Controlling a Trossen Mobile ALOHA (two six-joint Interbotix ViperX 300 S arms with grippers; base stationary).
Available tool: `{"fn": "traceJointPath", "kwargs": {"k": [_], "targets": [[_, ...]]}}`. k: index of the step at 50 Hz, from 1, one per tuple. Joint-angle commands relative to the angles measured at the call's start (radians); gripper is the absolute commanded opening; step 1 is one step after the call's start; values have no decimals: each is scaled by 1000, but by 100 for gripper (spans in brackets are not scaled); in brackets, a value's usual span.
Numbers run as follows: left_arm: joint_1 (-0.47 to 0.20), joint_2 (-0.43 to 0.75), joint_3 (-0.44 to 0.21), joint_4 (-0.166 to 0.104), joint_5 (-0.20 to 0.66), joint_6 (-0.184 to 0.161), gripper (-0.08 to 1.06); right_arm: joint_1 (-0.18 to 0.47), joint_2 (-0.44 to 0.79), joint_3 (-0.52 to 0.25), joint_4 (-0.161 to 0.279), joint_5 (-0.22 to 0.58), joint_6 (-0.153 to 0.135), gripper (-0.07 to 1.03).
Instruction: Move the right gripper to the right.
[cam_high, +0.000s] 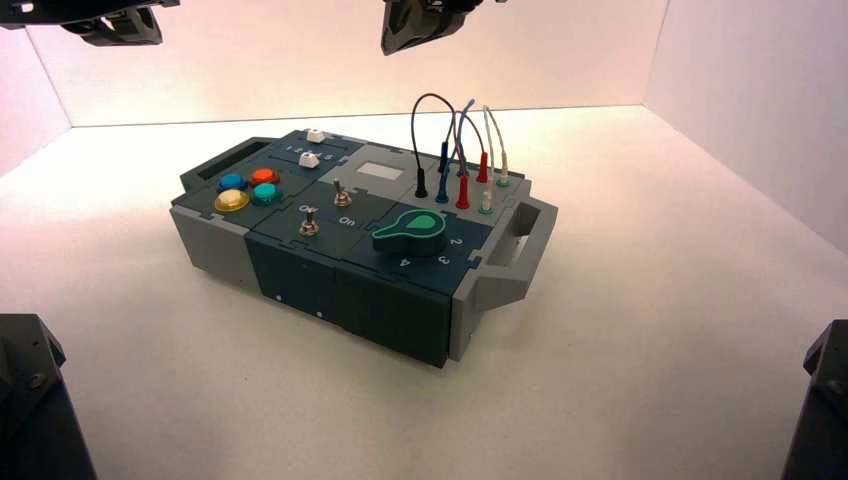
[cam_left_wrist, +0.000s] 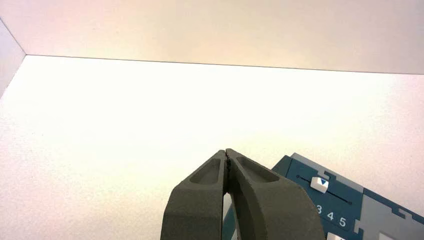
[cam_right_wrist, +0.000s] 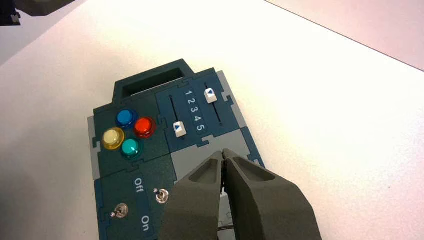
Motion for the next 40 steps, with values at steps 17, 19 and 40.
{"fn": "traceJointPath", "kwargs": {"k": [17, 19, 40], "targets": [[0, -12, -15, 3, -8, 3, -3, 3, -20, -31, -2, -3, -3, -2], [0, -12, -15, 3, -9, 3, -3, 3, -18, -31, -2, -3, -3, -2], [0, -12, -14, 3, -8, 3, -3, -44, 2, -26, -38, -3, -3, -2]]}}
